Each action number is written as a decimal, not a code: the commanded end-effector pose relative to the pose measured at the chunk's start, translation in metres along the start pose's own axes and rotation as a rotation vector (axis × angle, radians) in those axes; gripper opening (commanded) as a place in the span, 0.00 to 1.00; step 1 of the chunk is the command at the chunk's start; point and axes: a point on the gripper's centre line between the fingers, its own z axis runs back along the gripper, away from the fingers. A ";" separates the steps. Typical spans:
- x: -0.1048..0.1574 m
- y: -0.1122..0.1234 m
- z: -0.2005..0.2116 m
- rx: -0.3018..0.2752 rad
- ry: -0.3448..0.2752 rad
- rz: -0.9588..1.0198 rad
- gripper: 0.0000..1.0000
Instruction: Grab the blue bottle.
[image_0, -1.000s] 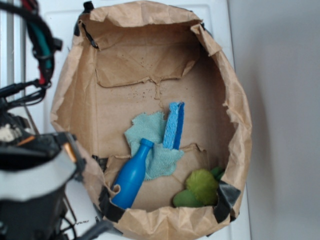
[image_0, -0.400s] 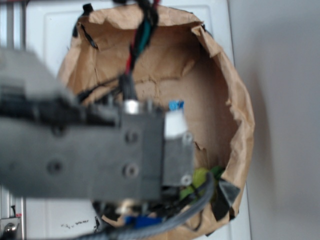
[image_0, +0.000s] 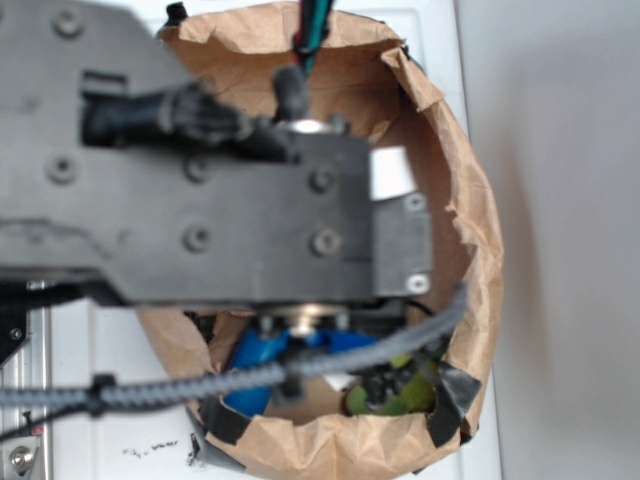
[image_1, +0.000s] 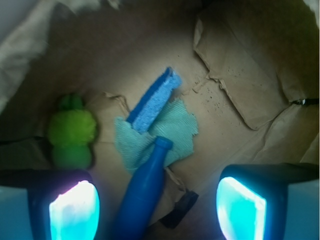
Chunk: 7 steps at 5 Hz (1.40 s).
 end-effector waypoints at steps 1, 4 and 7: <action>-0.009 0.003 -0.014 -0.014 -0.032 0.015 1.00; 0.011 -0.011 -0.034 -0.002 0.148 0.017 1.00; -0.080 0.000 -0.076 0.036 0.161 -0.035 1.00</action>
